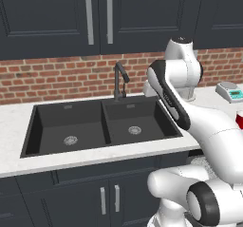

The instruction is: Pick up the cup and bowl from the counter, place them in the dishwasher, and close the dishwasher door.

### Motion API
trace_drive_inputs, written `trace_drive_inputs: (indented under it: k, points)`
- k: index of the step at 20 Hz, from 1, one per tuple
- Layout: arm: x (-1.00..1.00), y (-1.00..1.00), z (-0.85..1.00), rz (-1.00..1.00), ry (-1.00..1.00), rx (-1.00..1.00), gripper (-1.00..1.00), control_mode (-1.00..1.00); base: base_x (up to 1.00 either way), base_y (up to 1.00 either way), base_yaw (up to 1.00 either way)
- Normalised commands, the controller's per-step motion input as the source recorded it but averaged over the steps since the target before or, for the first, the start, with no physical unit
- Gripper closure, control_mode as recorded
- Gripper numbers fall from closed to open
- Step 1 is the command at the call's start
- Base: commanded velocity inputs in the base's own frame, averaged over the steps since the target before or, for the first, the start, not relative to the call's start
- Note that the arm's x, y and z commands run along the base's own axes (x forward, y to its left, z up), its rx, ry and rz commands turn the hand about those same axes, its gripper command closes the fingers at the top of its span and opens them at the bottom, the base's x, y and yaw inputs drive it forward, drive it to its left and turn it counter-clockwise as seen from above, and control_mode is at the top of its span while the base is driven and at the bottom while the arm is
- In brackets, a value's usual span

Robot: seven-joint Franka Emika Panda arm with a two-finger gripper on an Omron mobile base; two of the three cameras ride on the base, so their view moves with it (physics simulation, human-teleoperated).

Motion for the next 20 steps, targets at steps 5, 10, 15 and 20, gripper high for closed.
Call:
trace_drive_inputs:
  k: [5, 10, 15, 20]
  points:
    - [-0.17, 0.0, -0.03, 0.0, 0.0, 0.0, -1.0, -1.0, 0.0, 0.0, 0.0]
    - [-0.52, -0.08, -0.16, -0.05, 0.0, 0.0, -1.0, -1.0, 0.0, 0.0, 0.0]
    - [-0.52, -0.03, -0.36, -0.05, 0.0, 0.0, -1.0, -1.0, 0.0, 0.0, 0.0]
    - [-0.26, 0.0, -0.32, 0.0, 0.0, 0.0, -1.0, -1.0, 0.0, 0.0, 0.0]
